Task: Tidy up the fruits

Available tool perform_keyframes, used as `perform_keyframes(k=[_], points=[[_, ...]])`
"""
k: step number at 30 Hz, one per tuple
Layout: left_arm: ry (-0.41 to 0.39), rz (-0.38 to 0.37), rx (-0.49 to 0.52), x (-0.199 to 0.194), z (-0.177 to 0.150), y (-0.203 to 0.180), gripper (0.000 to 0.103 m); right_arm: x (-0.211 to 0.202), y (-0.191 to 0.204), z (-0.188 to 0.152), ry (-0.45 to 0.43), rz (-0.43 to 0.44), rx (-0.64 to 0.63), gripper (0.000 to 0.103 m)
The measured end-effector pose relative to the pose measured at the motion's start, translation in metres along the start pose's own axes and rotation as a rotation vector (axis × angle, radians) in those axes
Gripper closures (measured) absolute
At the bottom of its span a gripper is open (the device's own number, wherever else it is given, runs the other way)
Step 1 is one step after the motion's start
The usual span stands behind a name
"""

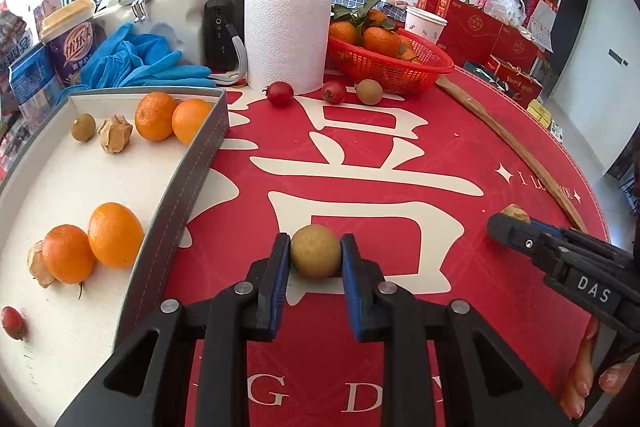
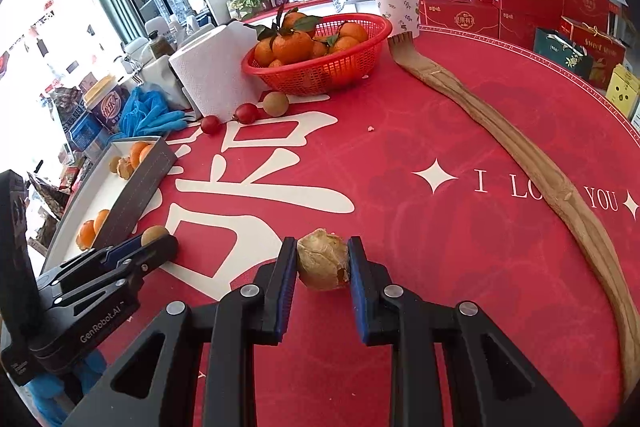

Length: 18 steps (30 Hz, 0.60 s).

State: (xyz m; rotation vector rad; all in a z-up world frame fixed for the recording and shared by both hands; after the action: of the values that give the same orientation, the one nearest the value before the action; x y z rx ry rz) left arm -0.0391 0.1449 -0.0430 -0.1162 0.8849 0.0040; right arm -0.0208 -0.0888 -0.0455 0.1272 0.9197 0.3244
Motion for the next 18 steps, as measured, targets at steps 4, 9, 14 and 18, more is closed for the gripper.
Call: perform_keyframes(k=[4, 9, 14, 18], points=[[0.000, 0.002, 0.000, -0.0005, -0.0003, 0.0002, 0.075, 0.0022, -0.0014, -0.0022, 0.004, -0.002, 0.003, 0.077], [0.000, 0.011, 0.008, 0.0001, 0.0000, -0.0011, 0.075, 0.0016, -0.0022, -0.0031, 0.004, 0.007, 0.012, 0.077], [0.000, 0.010, 0.007, 0.0002, -0.0001, -0.0011, 0.075, 0.0009, -0.0019, -0.0021, 0.002, 0.005, 0.010, 0.077], [0.000, 0.010, 0.007, 0.0002, 0.0000, -0.0012, 0.075, 0.0008, -0.0018, -0.0022, 0.001, 0.003, 0.007, 0.077]])
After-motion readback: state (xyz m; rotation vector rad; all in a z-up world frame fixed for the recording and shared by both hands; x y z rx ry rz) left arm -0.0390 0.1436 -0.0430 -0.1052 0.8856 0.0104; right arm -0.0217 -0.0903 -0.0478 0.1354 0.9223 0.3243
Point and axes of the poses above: each gripper's, at about its wrist camera, not at the fingertips, and x roughly the way its jaws point, y to its left, z to its top, the point moved 7 cm from there along x, roughly the way its jaws point, and after that the axes turned 1 degree about z, right-handed, at the moved point
